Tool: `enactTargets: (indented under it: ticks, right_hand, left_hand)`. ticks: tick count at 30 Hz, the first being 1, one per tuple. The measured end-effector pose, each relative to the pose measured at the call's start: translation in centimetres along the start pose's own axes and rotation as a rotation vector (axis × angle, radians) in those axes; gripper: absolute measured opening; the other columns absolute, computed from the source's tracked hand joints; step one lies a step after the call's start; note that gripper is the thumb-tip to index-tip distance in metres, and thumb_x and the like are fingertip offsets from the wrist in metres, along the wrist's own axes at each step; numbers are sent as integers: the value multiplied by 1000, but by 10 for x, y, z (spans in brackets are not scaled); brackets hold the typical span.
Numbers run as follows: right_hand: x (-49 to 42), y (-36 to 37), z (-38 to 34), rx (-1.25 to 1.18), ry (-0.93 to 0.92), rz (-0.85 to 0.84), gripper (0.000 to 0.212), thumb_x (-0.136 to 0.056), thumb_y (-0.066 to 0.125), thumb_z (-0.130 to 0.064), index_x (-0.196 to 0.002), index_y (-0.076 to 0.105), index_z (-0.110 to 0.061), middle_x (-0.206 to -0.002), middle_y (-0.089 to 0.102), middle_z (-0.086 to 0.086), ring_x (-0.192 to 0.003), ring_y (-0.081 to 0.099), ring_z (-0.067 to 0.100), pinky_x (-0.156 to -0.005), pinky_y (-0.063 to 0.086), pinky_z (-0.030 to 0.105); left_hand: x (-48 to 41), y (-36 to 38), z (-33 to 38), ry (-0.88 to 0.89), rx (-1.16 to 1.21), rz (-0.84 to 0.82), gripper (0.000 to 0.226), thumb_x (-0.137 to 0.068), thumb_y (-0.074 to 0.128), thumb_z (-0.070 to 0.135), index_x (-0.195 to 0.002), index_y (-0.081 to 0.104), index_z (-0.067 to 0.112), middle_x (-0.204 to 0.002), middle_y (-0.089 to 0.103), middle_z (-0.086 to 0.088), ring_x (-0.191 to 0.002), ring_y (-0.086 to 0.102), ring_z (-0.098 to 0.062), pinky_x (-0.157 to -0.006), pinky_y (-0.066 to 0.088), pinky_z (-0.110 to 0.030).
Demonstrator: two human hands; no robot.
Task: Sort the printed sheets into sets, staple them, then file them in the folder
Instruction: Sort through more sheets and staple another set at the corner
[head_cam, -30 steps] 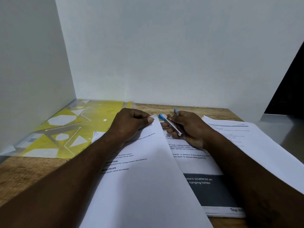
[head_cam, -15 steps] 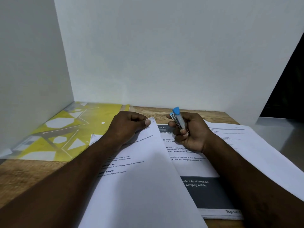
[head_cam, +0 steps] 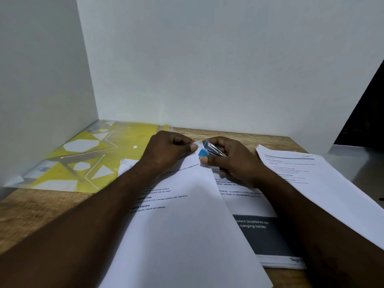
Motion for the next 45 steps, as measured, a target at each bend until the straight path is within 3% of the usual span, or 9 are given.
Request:
enactTargets:
  ticks: [3,6,11,15,21,30,35,39,45]
  right_hand:
    - [-1,7,-4,25,-65,-30,40,-84,90,-22,-120,73,-24,-96,76,-2,-79,67,14,-73,57,34]
    - [-2,8,-9,93,-136,-33,44,-85,88,-21,-126,73,-27,-114,78,-4,-106,73,14,-91,58,27]
    - [-4,4,-10,108,-159,39,43,-85,86,-22,-126,73,-29,-112,78,-6,-107,74,14,-103,58,46]
    - [-6,2,-14,155,-193,70,34,-86,85,-19,-118,75,-27,-109,78,-8,-105,74,16,-101,58,44]
    - [-8,0,-18,214,-213,103,28,-86,85,-16,-111,76,-24,-101,77,-9,-89,69,3,-81,55,19]
    - [-10,-1,-18,238,-225,88,30,-85,85,-14,-112,75,-24,-102,77,-9,-88,66,1,-80,50,14]
    - [-10,-4,-19,279,-223,94,32,-85,85,-15,-114,75,-24,-104,77,-10,-85,64,-5,-77,45,9]
    - [-10,-6,-20,290,-233,109,35,-85,87,-16,-117,75,-25,-104,76,-12,-89,67,-3,-81,48,14]
    - [-8,0,-19,296,-217,72,51,-83,89,-16,-130,71,-25,-111,76,-13,-96,69,-5,-84,48,9]
  left_hand:
    - [1,3,1,0,13,-10,4,-87,84,24,-84,85,22,-78,78,11,-73,65,0,-78,52,-28]
    - [1,4,2,3,-5,-12,3,-87,84,24,-86,85,23,-83,80,10,-77,66,-1,-82,53,-30]
    - [2,5,5,28,-30,-24,3,-88,84,26,-89,86,24,-82,79,14,-78,68,2,-80,53,-27]
    - [2,6,7,43,-29,-25,0,-87,85,26,-86,86,26,-80,79,14,-75,66,3,-80,53,-28]
    - [2,6,10,68,-81,-25,4,-87,85,25,-85,85,29,-74,76,16,-68,60,9,-70,47,-19]
    - [0,4,8,40,-63,-24,9,-84,88,28,-91,87,23,-88,81,-1,-84,68,-10,-91,57,-49]
    - [0,4,8,34,-14,-50,11,-83,89,28,-87,84,19,-82,80,-1,-76,64,-6,-80,56,-41]
    - [-1,2,8,24,13,-34,14,-82,90,21,-80,77,16,-59,67,14,-57,53,4,-64,43,-21]
    - [-1,1,5,5,10,-20,14,-81,90,22,-79,78,17,-64,70,8,-59,56,-1,-67,45,-23]
Point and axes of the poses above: each hand's wrist, its own x-axis away from the middle knuckle, its own y-axis out of the palm, z = x × y, the point moved 10 cm from there along -x, towards the middle knuckle
